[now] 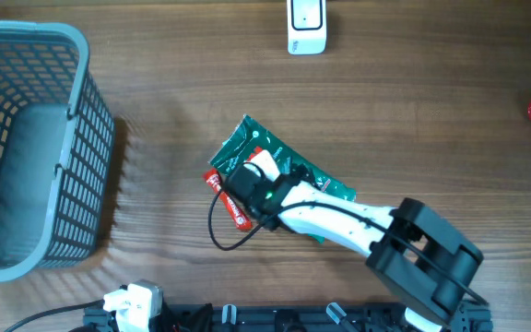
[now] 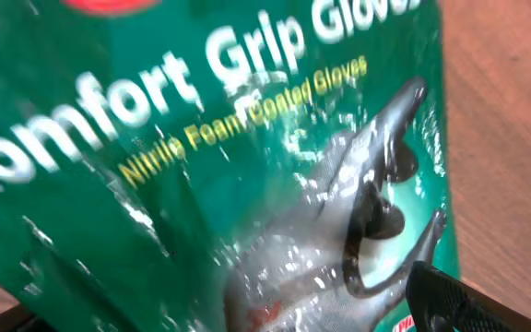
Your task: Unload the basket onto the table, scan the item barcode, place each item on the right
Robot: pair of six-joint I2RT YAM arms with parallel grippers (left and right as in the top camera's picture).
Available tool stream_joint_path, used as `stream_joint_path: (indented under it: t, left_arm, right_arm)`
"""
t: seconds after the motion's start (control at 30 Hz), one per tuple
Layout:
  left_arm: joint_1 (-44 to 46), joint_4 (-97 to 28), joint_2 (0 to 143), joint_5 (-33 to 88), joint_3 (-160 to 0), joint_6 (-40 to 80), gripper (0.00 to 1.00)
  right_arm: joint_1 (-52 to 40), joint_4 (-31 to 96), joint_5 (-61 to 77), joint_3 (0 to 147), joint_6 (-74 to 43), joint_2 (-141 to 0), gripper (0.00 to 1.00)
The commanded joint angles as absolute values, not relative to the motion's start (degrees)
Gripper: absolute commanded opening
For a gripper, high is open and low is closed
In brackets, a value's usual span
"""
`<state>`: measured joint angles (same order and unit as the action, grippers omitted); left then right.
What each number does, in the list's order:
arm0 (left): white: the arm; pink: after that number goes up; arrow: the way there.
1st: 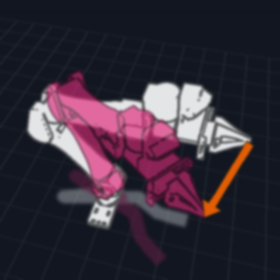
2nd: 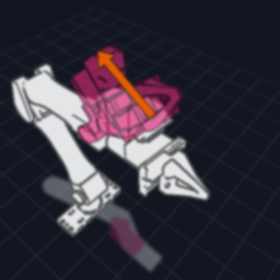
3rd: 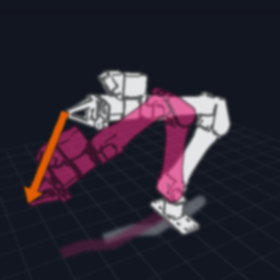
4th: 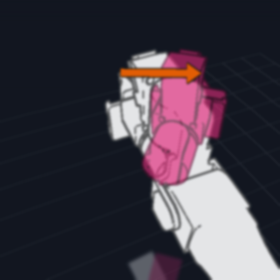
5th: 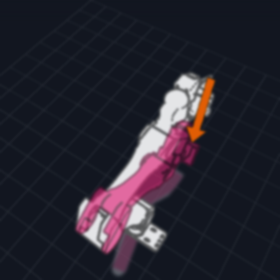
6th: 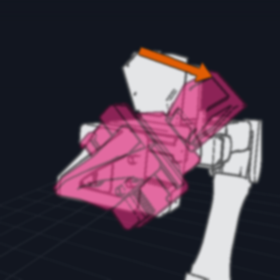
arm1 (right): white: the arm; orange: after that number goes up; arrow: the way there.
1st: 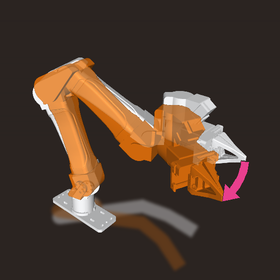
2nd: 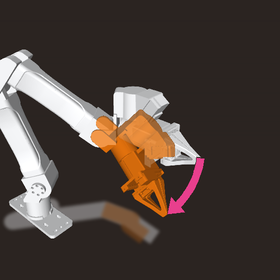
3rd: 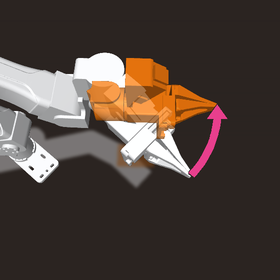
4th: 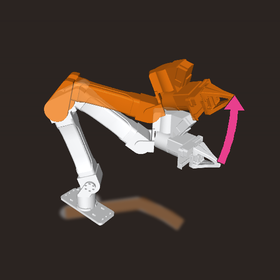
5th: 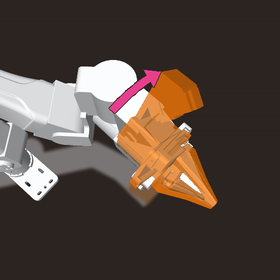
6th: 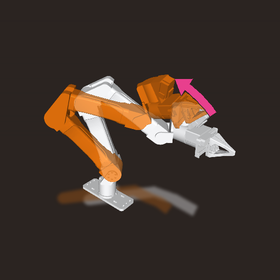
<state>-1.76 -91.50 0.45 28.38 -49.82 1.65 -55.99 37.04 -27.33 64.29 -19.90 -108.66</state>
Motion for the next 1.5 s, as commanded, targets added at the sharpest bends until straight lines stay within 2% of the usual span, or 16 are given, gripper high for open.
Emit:
stream_joint_path:
  t: [0.0,0.03,0.07,0.1,0.3,0.43,0.57,0.7,0.73,0.9,1.13,1.23,1.47]
  left_arm:
    - [-1.72,-91.37,0.27,28.45,-49.82,1.80,1.00]
    - [-1.72,-91.37,0.27,28.47,-49.82,1.80,1.00]
    - [-1.72,-91.37,0.27,28.45,-49.82,1.80,1.00]
    - [-1.72,-91.37,0.27,28.47,-49.82,1.80,1.00]
    - [-1.72,-91.37,0.27,28.45,-49.82,1.80,1.00]
    - [-1.72,-91.37,0.27,28.45,-49.82,1.80,1.00]
    - [-1.72,-91.37,0.27,28.47,-49.82,1.80,1.00]
    - [-1.72,-91.37,0.27,28.47,-49.82,1.80,1.00]
    - [-1.72,-91.37,0.27,28.45,-49.82,1.80,1.00]
    - [-1.72,-91.37,0.27,28.47,-49.82,1.80,1.00]
    - [-1.72,-91.37,0.27,28.45,-49.82,1.80,1.00]
    - [-1.72,-91.37,0.27,28.45,-49.82,1.80,1.00]
    - [-1.72,-91.37,0.27,28.45,-49.82,1.80,1.00]
  right_arm:
    - [-57.01,38.28,-28.45,62.39,-24.45,-118.30,0.77]
    - [-57.06,39.18,-28.21,62.39,-25.50,-119.15,0.45]
    - [-57.06,39.97,-28.01,62.39,-27.29,-119.63,0.18]
    - [-57.04,40.60,-27.62,62.39,-29.45,-119.68,0.05]
    - [-56.99,45.39,-25.63,66.41,-31.00,-116.92,0.04]
    - [-56.49,47.64,-21.61,70.72,-24.10,-104.47,0.04]
    - [-51.90,47.24,-3.64,71.37,-12.58,-89.71,0.04]
    - [-39.97,47.44,29.78,71.35,1.10,-80.53,0.05]
    - [-36.07,47.48,38.39,71.35,3.95,-80.23,0.05]
    - [-27.62,46.37,60.38,67.92,13.19,-83.05,0.05]
    - [-25.63,37.34,82.67,60.58,17.78,-89.93,0.04]
    - [-25.61,34.92,93.01,60.29,16.45,-92.33,0.05]
    - [-24.84,13.74,92.86,60.36,-26.81,-92.42,0.05]
